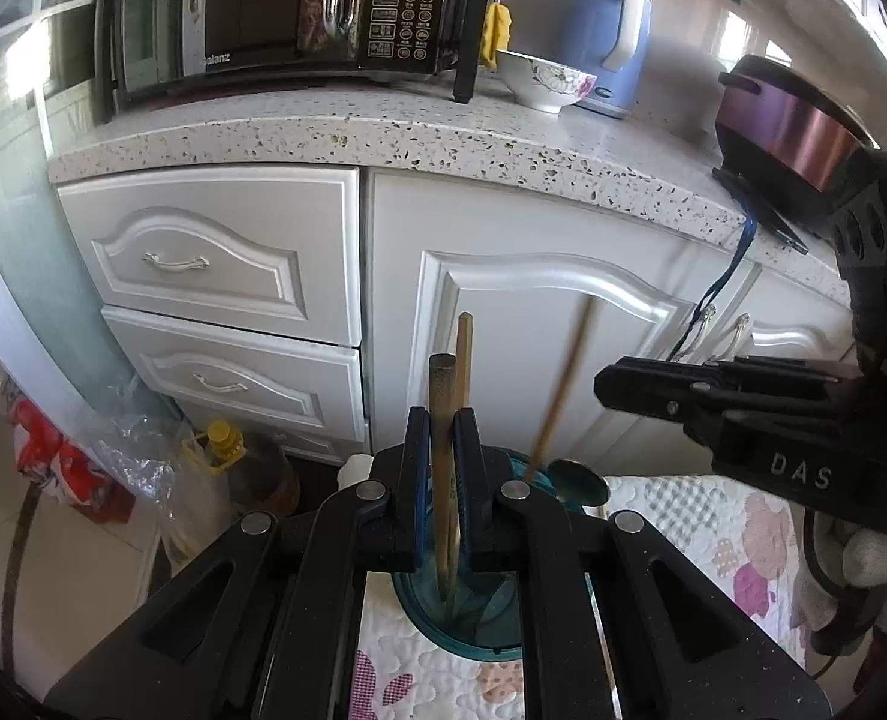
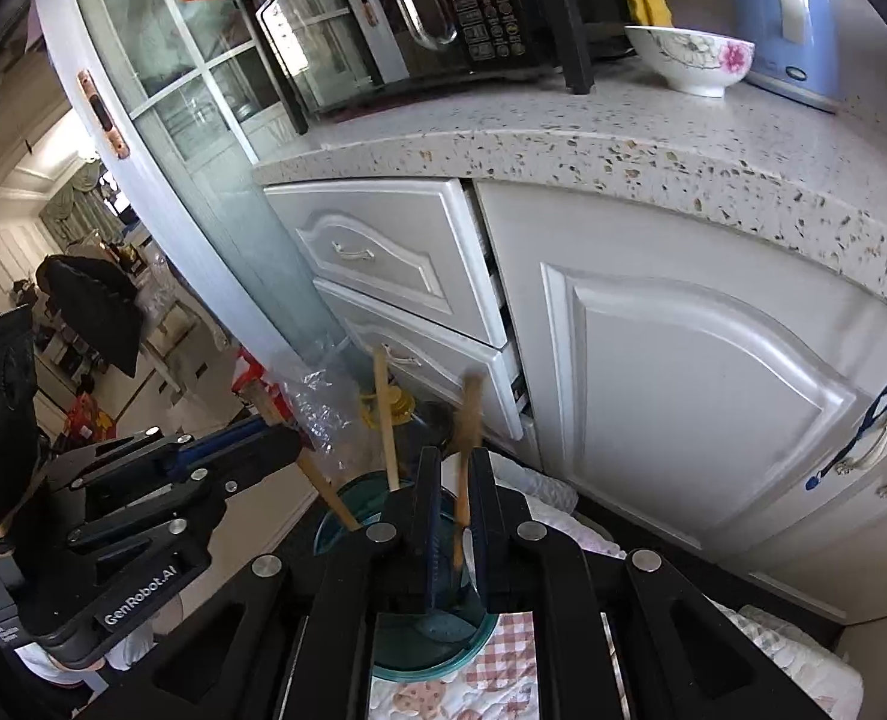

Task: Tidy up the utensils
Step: 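Open the left tool to release the chopstick inside the holder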

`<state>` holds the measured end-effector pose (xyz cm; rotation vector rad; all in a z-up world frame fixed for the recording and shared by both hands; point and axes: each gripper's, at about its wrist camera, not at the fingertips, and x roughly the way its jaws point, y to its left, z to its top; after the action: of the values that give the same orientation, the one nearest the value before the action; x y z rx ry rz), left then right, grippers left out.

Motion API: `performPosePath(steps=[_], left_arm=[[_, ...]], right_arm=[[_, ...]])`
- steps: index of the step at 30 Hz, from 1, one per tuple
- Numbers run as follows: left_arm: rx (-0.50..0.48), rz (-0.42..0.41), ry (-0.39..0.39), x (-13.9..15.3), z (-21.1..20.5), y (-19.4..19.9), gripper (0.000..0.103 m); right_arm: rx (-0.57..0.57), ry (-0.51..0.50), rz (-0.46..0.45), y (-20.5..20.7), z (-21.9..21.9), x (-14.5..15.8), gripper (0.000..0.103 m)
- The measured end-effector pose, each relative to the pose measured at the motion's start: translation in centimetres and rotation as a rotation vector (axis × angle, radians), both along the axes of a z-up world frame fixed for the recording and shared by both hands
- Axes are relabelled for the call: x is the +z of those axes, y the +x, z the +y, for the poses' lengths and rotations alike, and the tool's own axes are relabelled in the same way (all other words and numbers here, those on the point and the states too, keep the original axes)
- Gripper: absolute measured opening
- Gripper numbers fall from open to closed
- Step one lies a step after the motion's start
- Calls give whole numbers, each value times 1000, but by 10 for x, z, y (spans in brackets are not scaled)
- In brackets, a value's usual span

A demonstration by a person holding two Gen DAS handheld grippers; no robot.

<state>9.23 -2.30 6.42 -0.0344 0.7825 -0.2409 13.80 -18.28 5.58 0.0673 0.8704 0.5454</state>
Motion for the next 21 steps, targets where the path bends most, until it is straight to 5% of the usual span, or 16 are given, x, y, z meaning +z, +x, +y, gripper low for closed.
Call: performPosePath(steps=[2,21], left_arm=[[2,-4,14,0,-2,-1,7],[13,-17,32,1,-6,-24,22]], right_arm=[[-4,12,6,-3,-3,0,34],[-17,15,-5,-36,-11,1,36]])
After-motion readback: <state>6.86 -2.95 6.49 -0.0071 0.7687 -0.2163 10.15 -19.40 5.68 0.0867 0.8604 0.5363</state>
